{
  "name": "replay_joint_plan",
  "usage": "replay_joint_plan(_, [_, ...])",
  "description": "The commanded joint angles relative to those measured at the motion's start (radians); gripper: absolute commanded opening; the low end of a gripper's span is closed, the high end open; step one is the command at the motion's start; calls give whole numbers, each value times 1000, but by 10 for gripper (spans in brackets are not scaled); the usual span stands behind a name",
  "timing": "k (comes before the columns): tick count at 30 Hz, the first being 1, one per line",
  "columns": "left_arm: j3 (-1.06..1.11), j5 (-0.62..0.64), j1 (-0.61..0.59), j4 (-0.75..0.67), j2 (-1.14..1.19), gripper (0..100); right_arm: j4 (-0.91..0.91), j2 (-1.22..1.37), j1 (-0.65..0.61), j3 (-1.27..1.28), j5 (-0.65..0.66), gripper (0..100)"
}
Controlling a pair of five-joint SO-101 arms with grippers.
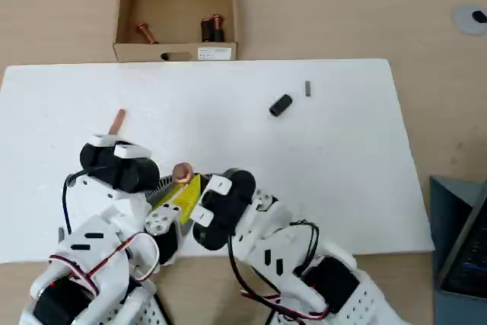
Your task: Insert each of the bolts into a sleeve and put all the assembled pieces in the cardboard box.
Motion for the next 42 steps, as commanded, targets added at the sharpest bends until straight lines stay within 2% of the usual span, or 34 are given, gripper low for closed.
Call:
replay_joint_plan(1, [-6, 54, -54, -6, -2, 171, -28, -110, -4, -67, 5, 9])
replay_joint_plan(4, [-6, 54, -106, -2, -2, 233, -28, -110, -4, -65, 5, 9])
replay_joint_plan(12, [-92, 40, -176, 0, -1, 232, -28, -110, 1, -44, -3, 9])
replay_joint_plan(15, [-130, 40, -186, 0, -1, 229, -32, -110, 50, -25, -25, 9])
replay_joint_plan(18, [-170, 29, -245, 0, -1, 145, -31, -110, 127, -24, -80, 9])
replay_joint_plan(21, [-181, -101, -328, -8, -2, 0, -28, -110, 206, -27, -97, 9])
replay_joint_plan(24, [-167, -224, -451, -8, -4, 14, -28, -102, 268, -28, -110, 9])
replay_joint_plan(30, [25, -284, -695, -11, -4, 3, -31, -97, 340, -84, -212, 9])
replay_joint_plan(33, [160, -284, -766, -74, -4, 3, -28, -42, 381, -145, -210, 9])
replay_joint_plan(39, [413, -285, -802, -256, -4, 3, -34, 331, 392, -384, -215, 9])
replay_joint_plan(42, [491, -336, -802, -321, -4, 3, -35, 570, 395, -550, -213, 9])
